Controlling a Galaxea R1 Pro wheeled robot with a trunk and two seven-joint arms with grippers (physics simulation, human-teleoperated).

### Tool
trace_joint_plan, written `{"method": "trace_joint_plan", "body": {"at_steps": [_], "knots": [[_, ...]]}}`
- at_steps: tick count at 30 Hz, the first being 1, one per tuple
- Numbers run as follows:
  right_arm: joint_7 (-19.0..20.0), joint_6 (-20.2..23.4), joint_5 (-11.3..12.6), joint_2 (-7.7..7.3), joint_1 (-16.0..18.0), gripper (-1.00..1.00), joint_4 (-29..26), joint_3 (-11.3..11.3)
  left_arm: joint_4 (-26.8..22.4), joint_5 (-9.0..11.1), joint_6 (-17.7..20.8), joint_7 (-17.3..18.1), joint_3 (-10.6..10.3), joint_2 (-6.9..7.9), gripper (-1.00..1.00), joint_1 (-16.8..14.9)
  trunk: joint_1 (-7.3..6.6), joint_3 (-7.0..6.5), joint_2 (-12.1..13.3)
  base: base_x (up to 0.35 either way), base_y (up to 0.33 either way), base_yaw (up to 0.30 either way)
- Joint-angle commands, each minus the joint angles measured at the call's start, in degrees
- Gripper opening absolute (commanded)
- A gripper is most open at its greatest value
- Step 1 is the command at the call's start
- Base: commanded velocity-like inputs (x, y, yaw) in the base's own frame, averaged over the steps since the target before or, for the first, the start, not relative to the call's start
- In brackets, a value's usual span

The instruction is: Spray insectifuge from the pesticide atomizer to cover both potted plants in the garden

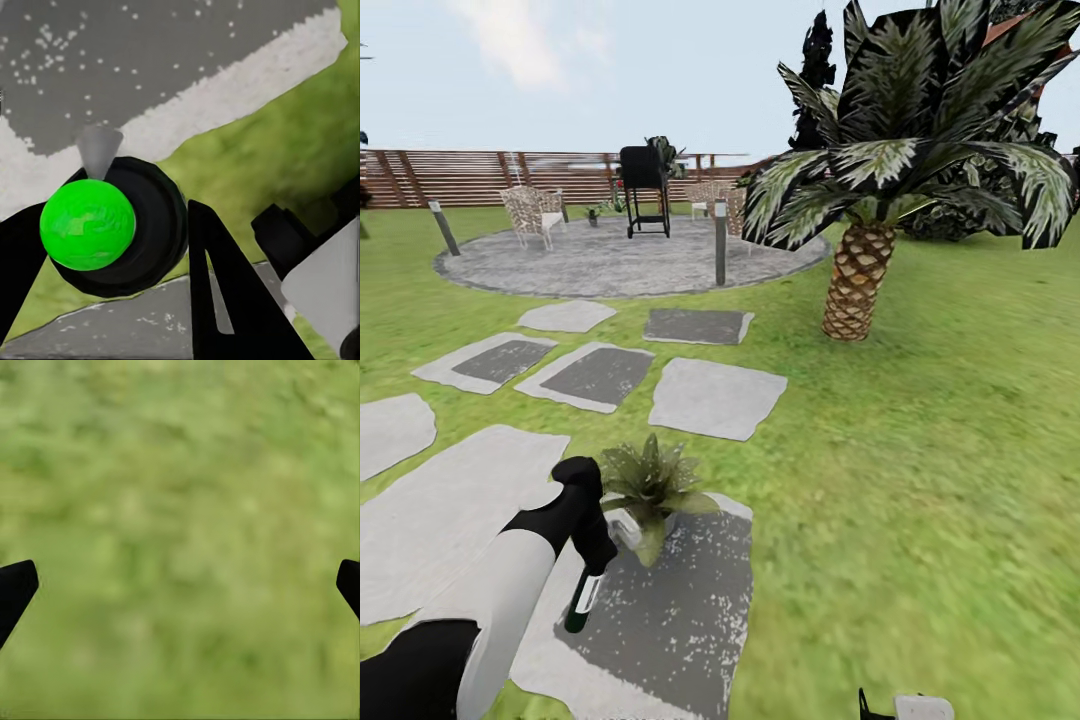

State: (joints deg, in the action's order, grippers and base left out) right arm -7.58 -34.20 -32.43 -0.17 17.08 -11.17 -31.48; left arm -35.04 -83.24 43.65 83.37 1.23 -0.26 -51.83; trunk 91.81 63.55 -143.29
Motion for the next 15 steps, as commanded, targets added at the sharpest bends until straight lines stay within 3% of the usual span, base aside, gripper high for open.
{"method": "trace_joint_plan", "body": {"at_steps": [1, 4, 10, 15], "knots": [[-0.42, -0.16, -0.62, 0.00, 0.05, 1.00, 0.09, -0.17, -0.03, -0.53, 0.95, 0.17, 0.08, -0.02, -1.00, -0.02, -0.01, 0.05, -0.02, 0.000, 0.000, 0.273], [-0.42, -0.16, -0.62, 0.00, 0.05, 1.00, 0.09, -0.20, 0.43, -0.60, 1.50, -2.30, 0.08, -0.18, -1.00, 0.06, -0.01, 0.05, -0.02, 0.000, 0.000, 0.275], [-0.42, -0.16, -0.62, 0.00, 0.06, 1.00, 0.09, -0.18, 0.67, -0.39, 1.61, -3.19, 0.08, -0.35, -1.00, 0.78, -0.01, 0.05, -0.02, 0.003, -0.014, 0.276], [-0.42, -0.20, -0.63, 0.00, 0.06, 1.00, 0.09, -0.24, 0.68, -0.35, 1.61, -3.25, 0.04, -0.35, -1.00, 0.85, -0.01, 0.05, -0.02, 0.060, -0.216, 0.215]]}}
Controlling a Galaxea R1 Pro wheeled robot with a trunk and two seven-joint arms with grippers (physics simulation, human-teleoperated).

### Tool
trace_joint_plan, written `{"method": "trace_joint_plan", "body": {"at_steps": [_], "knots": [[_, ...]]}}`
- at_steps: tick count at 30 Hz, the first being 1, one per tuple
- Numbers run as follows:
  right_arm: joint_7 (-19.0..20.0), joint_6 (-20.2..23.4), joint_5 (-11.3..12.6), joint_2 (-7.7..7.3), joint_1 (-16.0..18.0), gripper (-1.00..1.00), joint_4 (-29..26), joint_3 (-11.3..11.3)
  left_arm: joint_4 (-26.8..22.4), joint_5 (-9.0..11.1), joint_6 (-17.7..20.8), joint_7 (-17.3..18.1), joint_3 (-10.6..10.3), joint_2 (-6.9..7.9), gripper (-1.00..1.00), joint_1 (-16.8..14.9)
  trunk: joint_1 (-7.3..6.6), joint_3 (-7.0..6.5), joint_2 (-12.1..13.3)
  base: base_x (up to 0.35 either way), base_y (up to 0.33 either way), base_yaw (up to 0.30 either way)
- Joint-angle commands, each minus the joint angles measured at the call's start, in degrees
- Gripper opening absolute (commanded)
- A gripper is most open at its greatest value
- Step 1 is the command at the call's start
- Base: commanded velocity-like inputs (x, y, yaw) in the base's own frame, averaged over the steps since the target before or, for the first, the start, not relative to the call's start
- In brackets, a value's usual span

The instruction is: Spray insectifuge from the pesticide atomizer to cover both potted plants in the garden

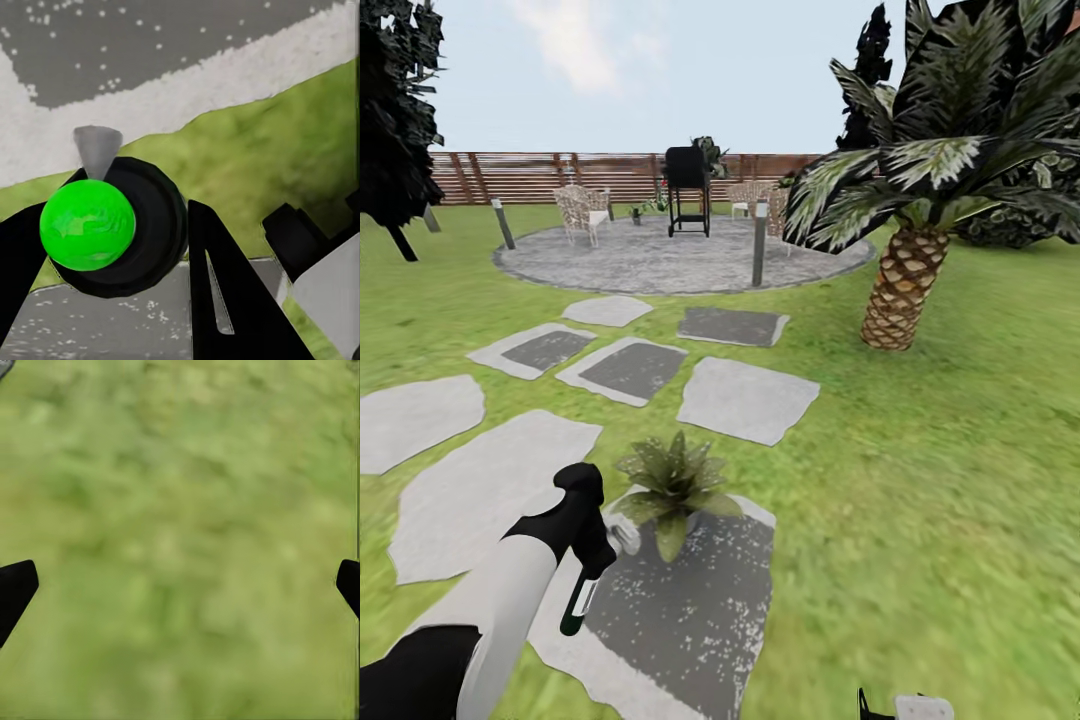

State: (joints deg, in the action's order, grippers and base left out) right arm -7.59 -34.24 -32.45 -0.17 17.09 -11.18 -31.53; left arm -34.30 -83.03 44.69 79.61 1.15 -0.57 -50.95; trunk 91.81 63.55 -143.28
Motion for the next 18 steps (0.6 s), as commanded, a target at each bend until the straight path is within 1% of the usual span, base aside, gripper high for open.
{"method": "trace_joint_plan", "body": {"at_steps": [1, 7, 11, 13, 18], "knots": [[-0.41, -0.14, -0.61, 0.00, 0.05, 1.00, 0.10, -0.19, -0.06, -0.55, 0.57, 0.52, 0.14, -0.05, -1.00, -0.03, -0.01, 0.05, -0.02, 0.025, -0.263, 0.044], [-0.41, -0.13, -0.62, 0.00, 0.05, 1.00, 0.10, -0.14, -0.06, -0.79, 0.57, 0.32, 0.16, -0.02, -1.00, 0.13, -0.01, 0.05, -0.02, 0.005, -0.270, 0.020], [-0.41, -0.14, -0.65, 0.00, 0.05, 1.00, 0.10, -0.12, -0.38, -0.90, 0.57, 0.13, 0.16, 0.31, -1.00, 0.15, -0.01, 0.05, -0.02, 0.059, -0.271, 0.228], [-0.41, -0.13, -0.68, 0.00, 0.04, 1.00, 0.10, -0.12, -0.22, -0.90, 0.57, -0.77, 0.16, 0.44, -1.00, 0.15, -0.01, 0.05, -0.02, 0.154, -0.255, 0.272], [-0.41, -0.13, -0.66, 0.00, 0.05, 1.00, 0.10, -0.12, 0.08, -0.90, 0.57, -1.70, 0.15, 0.19, -1.00, 0.22, -0.01, 0.05, -0.02, 0.174, -0.243, 0.276]]}}
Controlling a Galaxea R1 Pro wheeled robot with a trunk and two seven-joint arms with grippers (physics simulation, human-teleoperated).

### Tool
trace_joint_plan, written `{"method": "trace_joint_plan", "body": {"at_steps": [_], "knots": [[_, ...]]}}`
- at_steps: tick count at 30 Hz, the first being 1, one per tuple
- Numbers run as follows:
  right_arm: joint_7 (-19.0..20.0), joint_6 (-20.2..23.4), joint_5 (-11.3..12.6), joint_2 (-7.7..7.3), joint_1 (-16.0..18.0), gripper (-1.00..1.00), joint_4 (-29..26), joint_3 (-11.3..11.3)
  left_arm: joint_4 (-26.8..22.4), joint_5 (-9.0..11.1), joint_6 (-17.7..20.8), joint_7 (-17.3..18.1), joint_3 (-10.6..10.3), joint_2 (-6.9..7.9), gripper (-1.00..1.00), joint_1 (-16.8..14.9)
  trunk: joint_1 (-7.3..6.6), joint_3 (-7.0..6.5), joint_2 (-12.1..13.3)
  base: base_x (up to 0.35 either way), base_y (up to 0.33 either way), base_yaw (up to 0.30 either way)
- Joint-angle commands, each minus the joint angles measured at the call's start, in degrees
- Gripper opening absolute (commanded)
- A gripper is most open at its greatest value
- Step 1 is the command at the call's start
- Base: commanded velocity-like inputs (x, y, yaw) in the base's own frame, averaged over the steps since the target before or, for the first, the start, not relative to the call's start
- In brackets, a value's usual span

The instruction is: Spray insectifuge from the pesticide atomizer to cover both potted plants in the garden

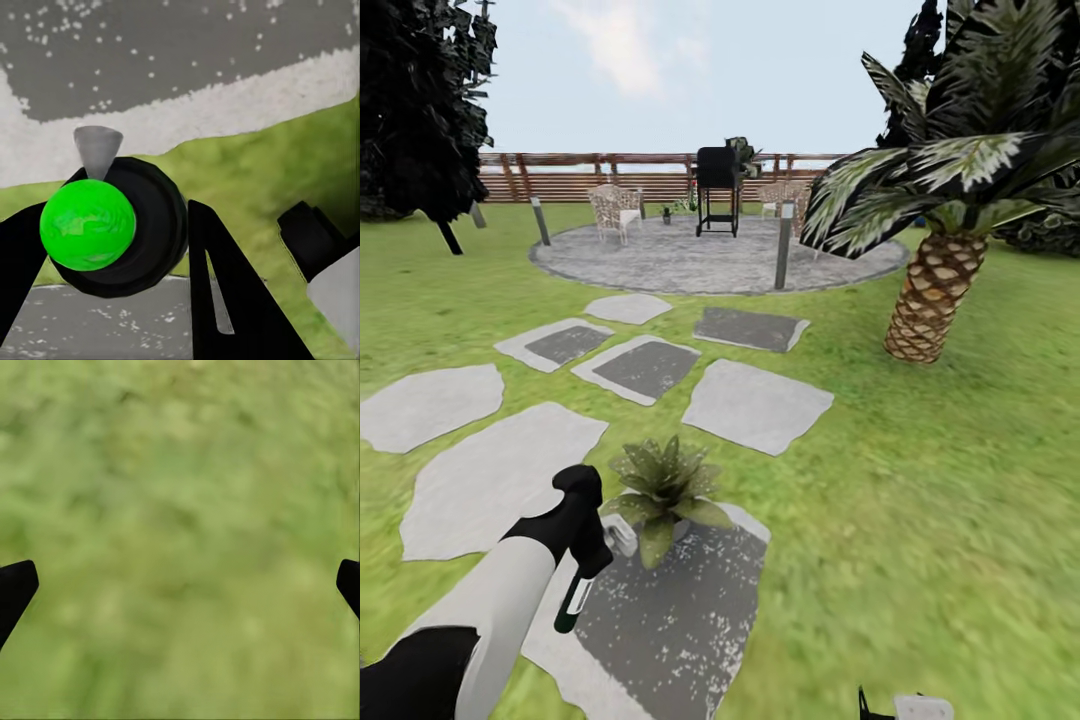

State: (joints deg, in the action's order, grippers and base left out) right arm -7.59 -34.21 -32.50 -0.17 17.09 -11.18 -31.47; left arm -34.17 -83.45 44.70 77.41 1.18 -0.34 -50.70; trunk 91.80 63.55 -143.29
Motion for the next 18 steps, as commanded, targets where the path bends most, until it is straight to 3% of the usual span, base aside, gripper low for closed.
{"method": "trace_joint_plan", "body": {"at_steps": [1, 6, 11, 18], "knots": [[-0.41, -0.16, -0.62, 0.00, 0.05, 1.00, 0.10, -0.18, -0.04, -0.48, 0.56, 0.48, 0.10, -0.11, -1.00, 0.07, 0.01, 0.05, -0.02, 0.142, -0.248, 0.277], [-0.41, -0.16, -0.59, 0.00, 0.03, 1.00, 0.10, -0.21, -0.12, -0.48, 0.56, -0.85, 0.12, -0.09, -1.00, 1.74, 0.01, 0.05, -0.02, 0.039, -0.246, 0.230], [-0.41, -0.18, -0.58, 0.00, 0.05, 1.00, 0.10, -0.22, -0.36, -0.11, 0.56, -1.33, 0.24, 0.11, -1.00, 1.90, 0.01, 0.05, -0.02, 0.002, -0.047, 0.037], [-0.41, -0.16, -0.61, 0.00, 0.04, 1.00, 0.10, -0.19, -1.03, 0.13, 0.84, -1.44, 2.85, 0.08, -1.00, 1.92, 0.01, 0.05, -0.02, 0.000, -0.002, 0.080]]}}
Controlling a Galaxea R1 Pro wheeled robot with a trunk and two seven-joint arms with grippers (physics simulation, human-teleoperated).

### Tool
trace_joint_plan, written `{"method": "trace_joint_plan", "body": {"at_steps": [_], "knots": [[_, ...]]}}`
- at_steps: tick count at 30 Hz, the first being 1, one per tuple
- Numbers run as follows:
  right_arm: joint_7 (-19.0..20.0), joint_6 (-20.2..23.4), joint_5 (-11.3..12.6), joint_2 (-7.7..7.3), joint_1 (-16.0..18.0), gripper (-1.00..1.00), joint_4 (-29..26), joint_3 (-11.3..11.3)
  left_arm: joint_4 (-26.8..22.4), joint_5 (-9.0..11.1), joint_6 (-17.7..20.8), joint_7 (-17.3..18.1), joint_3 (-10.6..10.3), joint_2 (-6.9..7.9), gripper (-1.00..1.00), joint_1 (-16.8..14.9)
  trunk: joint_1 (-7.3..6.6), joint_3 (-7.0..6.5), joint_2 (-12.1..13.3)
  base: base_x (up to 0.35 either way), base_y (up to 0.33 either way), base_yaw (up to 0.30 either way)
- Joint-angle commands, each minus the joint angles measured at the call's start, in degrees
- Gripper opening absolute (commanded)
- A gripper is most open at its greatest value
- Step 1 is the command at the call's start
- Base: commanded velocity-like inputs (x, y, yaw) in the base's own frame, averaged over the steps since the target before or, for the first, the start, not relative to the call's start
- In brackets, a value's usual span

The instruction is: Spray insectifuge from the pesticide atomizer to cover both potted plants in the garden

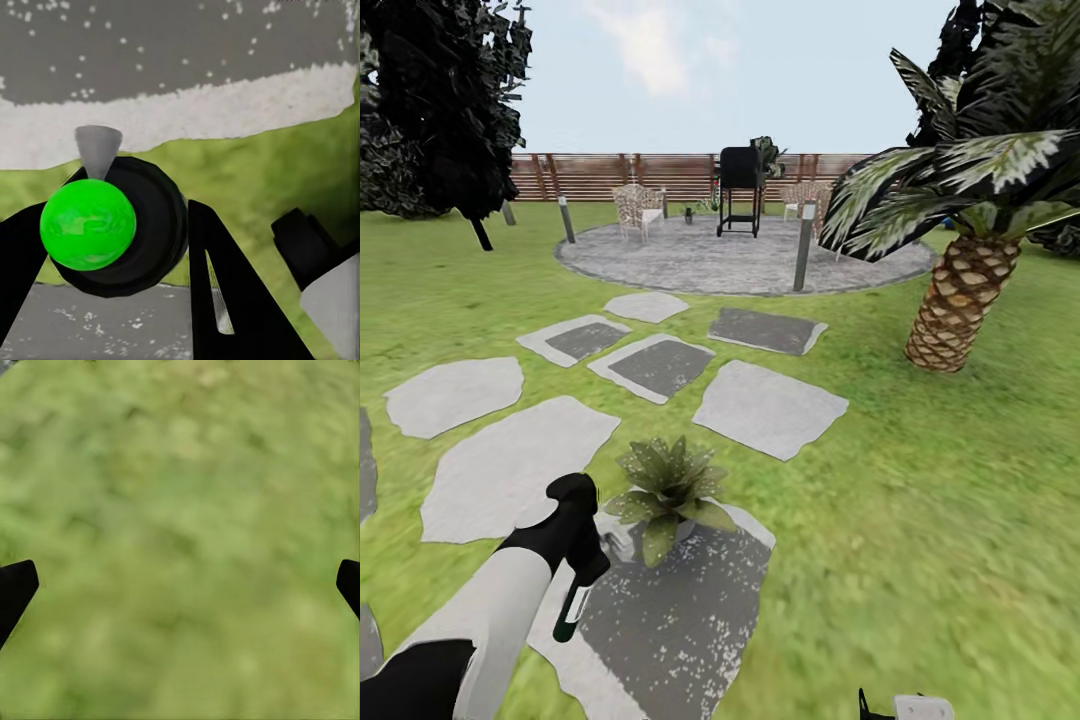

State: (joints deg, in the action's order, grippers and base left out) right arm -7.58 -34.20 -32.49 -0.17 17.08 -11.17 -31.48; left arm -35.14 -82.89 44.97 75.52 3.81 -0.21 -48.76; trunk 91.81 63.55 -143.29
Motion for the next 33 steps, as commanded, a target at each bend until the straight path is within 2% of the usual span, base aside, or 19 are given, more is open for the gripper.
{"method": "trace_joint_plan", "body": {"at_steps": [1, 6, 13, 24, 28, 33], "knots": [[-0.42, -0.17, -0.63, 0.00, 0.06, 1.00, 0.10, -0.17, -0.14, -0.45, 0.70, 0.38, 0.74, -0.10, -1.00, -0.04, -0.01, 0.05, -0.02, 0.000, 0.000, 0.244], [-0.42, -0.17, -0.61, 0.00, 0.05, 1.00, 0.10, -0.23, -0.21, -0.44, 0.73, 0.33, 1.44, -0.31, -1.00, -0.10, -0.01, 0.05, -0.02, 0.000, -0.001, 0.194], [-0.42, -0.19, -0.57, -0.03, 0.04, 1.00, 0.10, -0.25, -4.35, -0.49, 0.73, 0.33, 1.28, -0.32, -1.00, -0.03, -0.01, 0.05, -0.02, 0.100, -0.214, 0.008], [-0.42, -0.17, -0.57, 0.00, 0.03, 1.00, 0.10, -0.24, -4.47, -0.55, 0.73, 0.30, 1.27, -0.32, -1.00, 0.06, -0.01, 0.05, -0.02, -0.041, -0.259, 0.024], [-0.42, -0.18, -0.57, 0.00, 0.06, 1.00, 0.10, -0.23, -4.50, -0.77, 0.73, 0.33, 1.25, -0.13, -1.00, 0.06, -0.01, 0.05, -0.02, 0.255, -0.050, 0.249], [-0.42, -0.18, -0.56, 0.00, 0.05, 1.00, 0.10, -0.25, -4.46, -0.94, 0.73, 0.25, 1.26, 0.02, -1.00, 0.22, -0.01, 0.05, -0.02, 0.047, -0.003, 0.043]]}}
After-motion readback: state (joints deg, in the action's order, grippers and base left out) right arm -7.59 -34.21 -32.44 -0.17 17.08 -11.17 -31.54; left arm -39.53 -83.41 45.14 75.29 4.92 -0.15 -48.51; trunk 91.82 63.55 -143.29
